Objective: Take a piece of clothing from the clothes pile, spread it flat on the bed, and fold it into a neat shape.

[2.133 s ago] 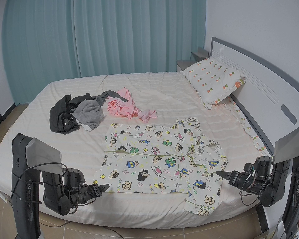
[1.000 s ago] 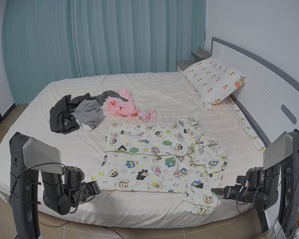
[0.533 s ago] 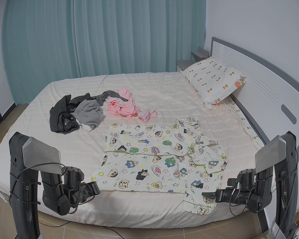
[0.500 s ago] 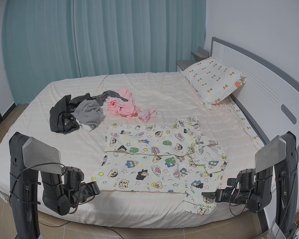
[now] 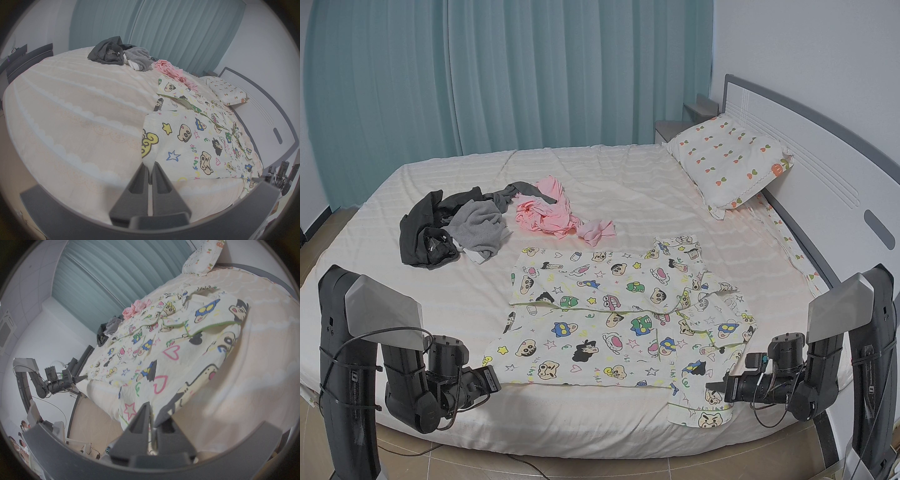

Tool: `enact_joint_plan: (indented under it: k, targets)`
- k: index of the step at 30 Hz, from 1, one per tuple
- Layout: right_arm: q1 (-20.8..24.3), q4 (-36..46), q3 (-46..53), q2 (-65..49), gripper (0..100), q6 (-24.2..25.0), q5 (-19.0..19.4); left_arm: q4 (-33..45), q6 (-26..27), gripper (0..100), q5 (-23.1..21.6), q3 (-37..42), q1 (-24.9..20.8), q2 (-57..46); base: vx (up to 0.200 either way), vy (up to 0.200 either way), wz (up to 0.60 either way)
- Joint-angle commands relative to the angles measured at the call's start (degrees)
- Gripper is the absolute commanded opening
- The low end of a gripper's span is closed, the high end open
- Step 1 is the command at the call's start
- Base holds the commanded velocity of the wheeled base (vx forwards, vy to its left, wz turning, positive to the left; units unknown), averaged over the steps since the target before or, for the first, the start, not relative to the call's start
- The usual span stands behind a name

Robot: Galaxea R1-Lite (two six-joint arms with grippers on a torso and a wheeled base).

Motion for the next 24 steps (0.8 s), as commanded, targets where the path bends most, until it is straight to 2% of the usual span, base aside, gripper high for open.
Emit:
enact_joint_plan:
  k: [1,5,7,10,12,24]
  targets:
    - [-2.8,-0.9,0.7,-0.4,0,1.0,2.6,-0.1,0.0,0,0.0,0.4,0.0,-0.7,0.0,0.0,0.0]
    - [-5.9,-5.5,1.8,-1.7,0,2.9,9.9,-0.1,-0.2,0,0.1,0.3,0.0,-2.2,0.0,0.0,0.0]
    - [-6.8,-7.0,2.2,-2.5,0,4.5,11.8,-0.1,-1.1,0,0.1,0.4,0.0,-3.5,0.0,0.0,0.0]
    - [-7.1,-6.7,2.6,-3.8,0,5.2,12.5,-0.1,-2.7,0,0.2,0.5,-0.1,-4.6,0.0,0.0,0.0]
    - [-7.7,-6.7,4.2,-5.2,0,5.2,15.3,-0.1,-5.0,0,0.2,1.4,-0.4,-6.7,0.0,0.0,0.0]
    - [-8.2,-6.7,8.6,-10.1,0,4.8,20.1,-0.1,-5.2,0,0.2,6.3,-0.5,-10.2,0.0,0.0,0.0]
